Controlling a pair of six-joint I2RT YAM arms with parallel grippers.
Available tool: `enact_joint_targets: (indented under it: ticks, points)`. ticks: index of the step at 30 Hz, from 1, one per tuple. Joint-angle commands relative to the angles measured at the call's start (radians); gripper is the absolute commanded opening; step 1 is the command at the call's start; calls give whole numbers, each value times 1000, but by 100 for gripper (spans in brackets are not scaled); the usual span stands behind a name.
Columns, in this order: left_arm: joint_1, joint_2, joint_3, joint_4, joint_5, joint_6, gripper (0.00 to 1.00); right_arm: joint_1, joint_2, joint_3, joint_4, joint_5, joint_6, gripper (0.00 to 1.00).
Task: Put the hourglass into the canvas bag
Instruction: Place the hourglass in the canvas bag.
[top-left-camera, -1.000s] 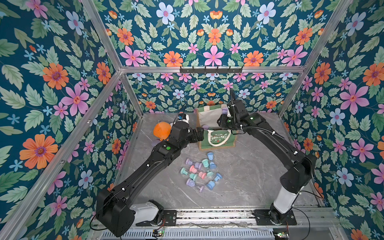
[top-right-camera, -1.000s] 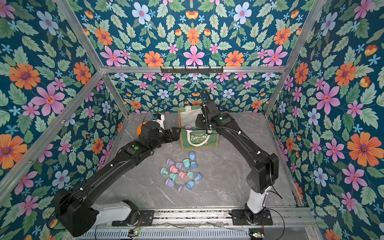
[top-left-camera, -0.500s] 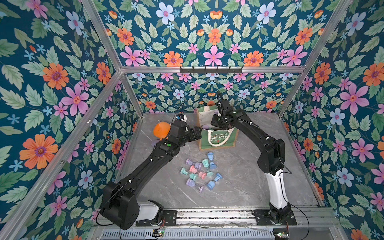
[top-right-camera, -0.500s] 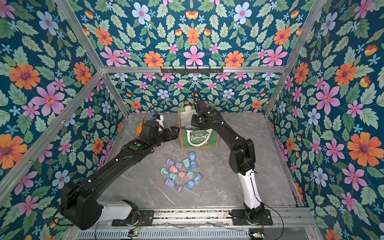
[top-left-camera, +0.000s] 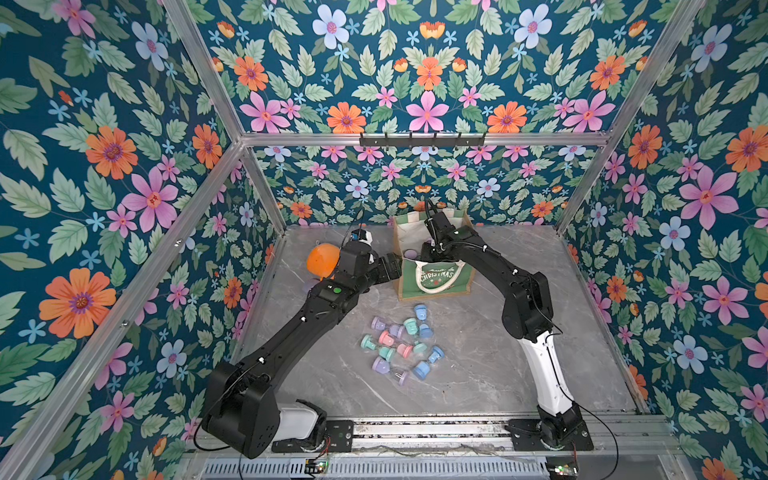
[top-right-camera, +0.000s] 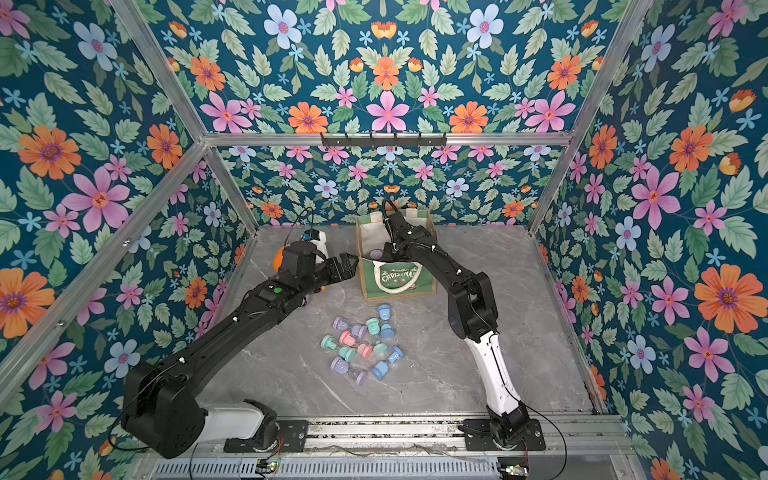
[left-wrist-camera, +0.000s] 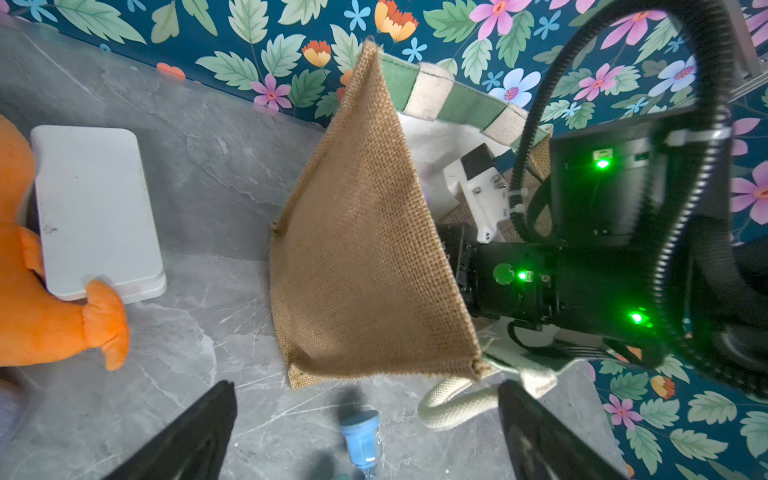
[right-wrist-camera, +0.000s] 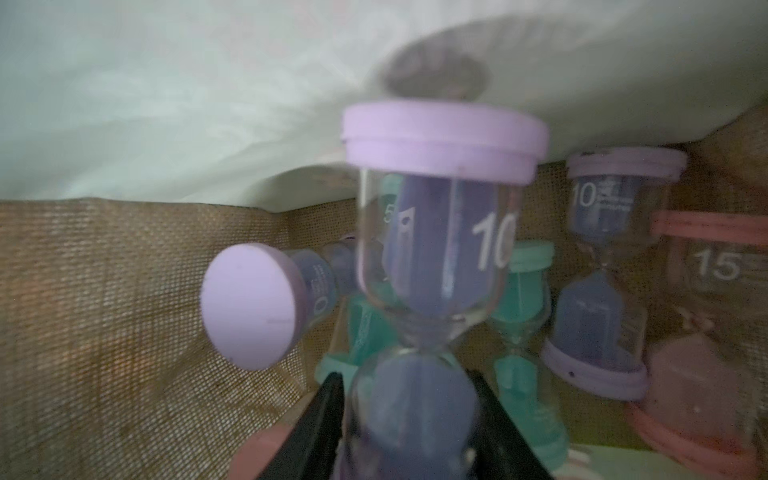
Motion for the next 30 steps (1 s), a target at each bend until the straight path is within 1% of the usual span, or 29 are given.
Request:
enact_joint_targets:
  ticks: [1, 6, 11, 12, 15, 17, 19, 20, 22, 25, 30]
  points:
    - [2, -9, -5, 26, -1, -3, 100, 1, 5, -12, 14, 23, -2, 25]
    - [2, -12, -9, 24, -8, -7, 100, 1, 29, -11, 15, 25, 3, 27]
    - [2, -17, -9, 23, -5, -9, 100, 1, 22, -6, 19, 24, 8, 35]
    - [2, -18, -8, 23, -6, -8, 100, 1, 20, -3, 19, 29, 7, 38]
    - [2, -20, -6, 19, -5, -8, 100, 1, 18, 24, -5, 45, 0, 40]
    - [2, -23, -5, 19, -4, -7, 100, 1, 13, 38, -19, 49, -8, 44]
    - [2, -25, -3, 16, -6, -6, 100, 1, 5, 52, -31, 51, -17, 51]
    - [2, -27, -2, 16, -5, -6, 100, 1, 1, 63, -42, 55, -19, 53]
    - [2, -30, 1, 15, -2, -6, 100, 1, -13, 77, -60, 61, -19, 55]
    - [2, -38, 2, 10, 1, -4, 100, 1, -53, 78, -65, 62, -25, 63]
    - [2, -61, 1, -7, 6, -1, 100, 2, -128, 111, -120, 61, -40, 68]
